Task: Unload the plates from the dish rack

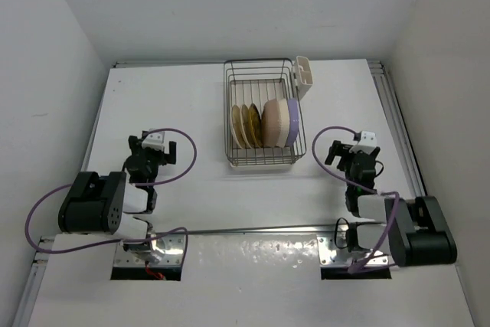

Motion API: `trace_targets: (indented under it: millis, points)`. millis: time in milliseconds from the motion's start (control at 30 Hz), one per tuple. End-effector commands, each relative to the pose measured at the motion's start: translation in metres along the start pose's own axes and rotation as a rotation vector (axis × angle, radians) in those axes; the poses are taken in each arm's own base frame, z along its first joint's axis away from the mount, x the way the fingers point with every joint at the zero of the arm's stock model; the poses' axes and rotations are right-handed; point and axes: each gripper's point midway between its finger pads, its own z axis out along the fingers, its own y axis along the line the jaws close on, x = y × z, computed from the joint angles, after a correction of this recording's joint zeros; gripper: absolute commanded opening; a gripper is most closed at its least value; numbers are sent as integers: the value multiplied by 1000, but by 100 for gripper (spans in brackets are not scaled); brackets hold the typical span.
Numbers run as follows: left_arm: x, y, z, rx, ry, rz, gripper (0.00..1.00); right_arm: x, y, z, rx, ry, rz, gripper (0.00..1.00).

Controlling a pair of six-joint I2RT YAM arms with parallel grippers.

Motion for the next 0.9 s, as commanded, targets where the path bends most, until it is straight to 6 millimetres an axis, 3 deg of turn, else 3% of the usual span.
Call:
trace_targets:
  millis: [0, 67, 100, 167, 200, 233, 267, 300, 333, 367, 433, 467, 500, 533, 567, 600, 633, 667, 733, 767, 800, 833, 867]
  points:
    - [-17, 4, 5, -11, -64, -13, 100, -29, 4, 2, -7, -13, -4, 99]
    - [-17, 4, 5, -12, -63, -15, 100, -48, 9, 2, -34, -26, -43, 99]
    - [-17, 4, 5, -13, -63, -12, 100, -69, 10, 2, -39, -31, -88, 99]
    - [-18, 4, 6, -14, -63, -10, 100, -93, 14, 2, -51, -14, -138, 99]
    - [-26, 4, 4, -12, -94, -5, 100, -117, 18, 2, -64, 13, -163, 99]
    - [-38, -1, 8, 32, -128, 3, 100, -125, 18, 2, -75, 41, -218, 99]
    - [-18, -7, 11, 78, -5, 14, 100, -139, 21, 2, -82, 50, -250, 99]
    - [-33, -8, 16, 108, 5, 29, 100, -166, 23, -3, -75, 60, -303, 99]
    - [-83, -4, 41, 139, -63, 58, 100, -174, 23, -2, -71, 72, -384, 99]
    - [-113, -3, 58, 165, -38, 77, 100, -202, 25, -5, -47, 47, -469, 99]
    - [-145, 6, 73, 148, -37, 106, 100, -232, 33, -9, -48, 0, -550, 99]
    - [-222, 25, 94, 47, -129, 285, 100, -312, 65, -22, -84, -161, -634, 99]
    - [-221, 22, 96, 55, -126, 287, 100, -312, 70, -22, -94, -167, -637, 99]
    - [-239, 25, 98, 29, -148, 324, 100, -337, 79, -31, -113, -226, -543, 99]
    - [-242, 16, 100, 39, -131, 358, 100, -345, 94, -35, -194, -256, -502, 99]
    - [-244, 17, 101, 3, -110, 361, 100, -360, 102, -43, -233, -297, -456, 92]
    - [-256, 17, 102, -8, -116, 370, 100, -365, 114, -47, -296, -304, -385, 79]
    - [-251, 6, 102, 28, -80, 391, 100, -364, 134, -54, -408, -311, -366, 50]
    - [-253, -4, 100, 65, -75, 387, 100, -358, 155, -56, -513, -266, -288, 31]
    - [-252, -16, 95, 108, -71, 368, 100, -353, 164, -58, -557, -242, -244, 33]
    - [-252, -21, 92, 129, -70, 351, 100, -345, 168, -55, -569, -204, -215, 48]
    - [-246, -31, 89, 166, -56, 302, 100, -335, 172, -50, -579, -152, -143, 77]
    - [-248, -38, 83, 201, -67, 274, 100, -327, 174, -47, -587, -123, -111, 80]
